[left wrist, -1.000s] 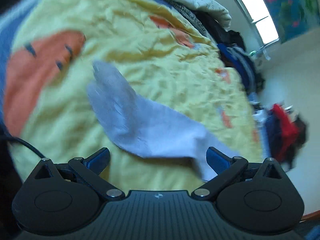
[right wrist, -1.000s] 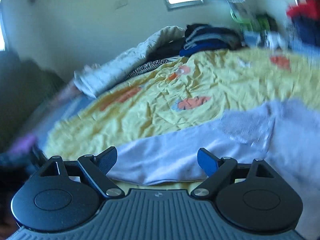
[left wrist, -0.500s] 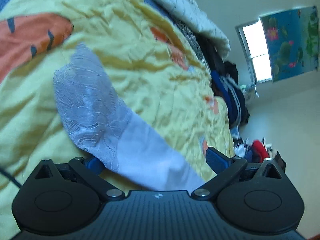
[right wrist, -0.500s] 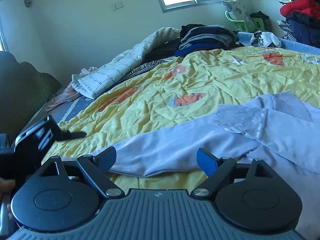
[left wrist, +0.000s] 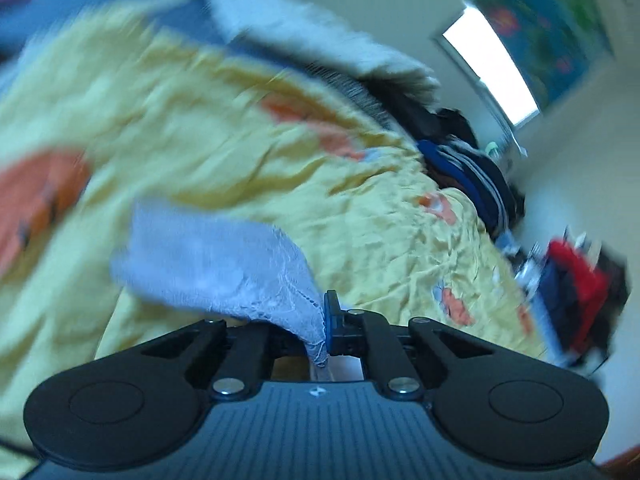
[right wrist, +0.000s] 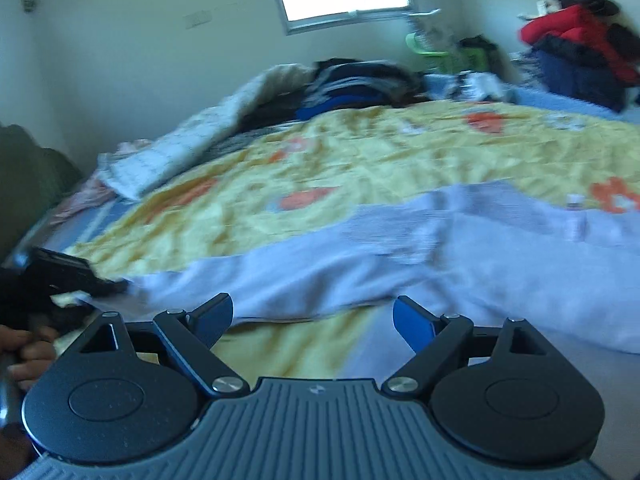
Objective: Fold small clothes
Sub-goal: 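Lift the sleeve with the left tool and fold it across the sweater body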
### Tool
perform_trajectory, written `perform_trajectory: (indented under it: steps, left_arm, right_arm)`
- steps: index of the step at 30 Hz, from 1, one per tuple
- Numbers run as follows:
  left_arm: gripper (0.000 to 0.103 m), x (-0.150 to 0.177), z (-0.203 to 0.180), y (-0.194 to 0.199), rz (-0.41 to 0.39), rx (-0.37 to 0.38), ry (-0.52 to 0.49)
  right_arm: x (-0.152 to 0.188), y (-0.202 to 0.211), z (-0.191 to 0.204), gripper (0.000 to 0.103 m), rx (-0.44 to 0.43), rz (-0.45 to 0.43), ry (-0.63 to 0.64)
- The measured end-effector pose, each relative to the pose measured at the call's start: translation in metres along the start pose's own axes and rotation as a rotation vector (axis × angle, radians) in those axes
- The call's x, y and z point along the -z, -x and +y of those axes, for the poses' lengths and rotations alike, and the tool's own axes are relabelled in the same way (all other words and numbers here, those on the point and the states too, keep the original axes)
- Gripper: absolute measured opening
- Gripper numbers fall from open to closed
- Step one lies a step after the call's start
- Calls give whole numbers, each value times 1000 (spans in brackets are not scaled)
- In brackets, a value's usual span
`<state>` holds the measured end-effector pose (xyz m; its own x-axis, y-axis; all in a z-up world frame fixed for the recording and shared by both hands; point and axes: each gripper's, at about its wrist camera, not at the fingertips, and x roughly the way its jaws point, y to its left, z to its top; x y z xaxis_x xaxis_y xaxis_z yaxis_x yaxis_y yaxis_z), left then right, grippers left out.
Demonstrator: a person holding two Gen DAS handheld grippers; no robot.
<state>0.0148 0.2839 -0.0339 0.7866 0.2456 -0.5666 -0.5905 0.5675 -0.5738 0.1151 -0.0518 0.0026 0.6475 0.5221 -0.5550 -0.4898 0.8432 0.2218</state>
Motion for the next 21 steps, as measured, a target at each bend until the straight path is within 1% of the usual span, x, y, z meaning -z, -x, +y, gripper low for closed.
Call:
perform_trajectory:
  steps: [1, 4, 6, 8, 12, 14, 17, 21]
  left_arm:
    - [6, 0, -14, 2, -27, -7, -72]
    - [6, 6, -48, 5, -92, -14, -229]
    - [6, 12, -68, 5, -120, -13, -302]
    - [6, 20, -85, 3, -123, -10, -362]
    - [6, 37, -111, -10, -80, -21, -465]
    - [6, 46, -122, -17, -63, -29, -515]
    - [6, 57, -135, -22, -56, -39, -579]
    - [6, 66, -149, -28, -58, -45, -645]
  right_arm:
    - [1, 1, -8, 90, 30, -1, -11]
    - [5, 7, -35, 90, 130, -14, -50]
    - [8, 12, -48, 90, 207, -26, -40]
    - [11, 17, -59, 90, 272, -33, -34]
    - [17, 27, -79, 90, 289, -45, -77]
    - [21, 30, -82, 90, 315, -52, -73]
    - [24, 34, -87, 90, 358, -60, -62]
    - [28, 42, -95, 90, 370, -75, -97]
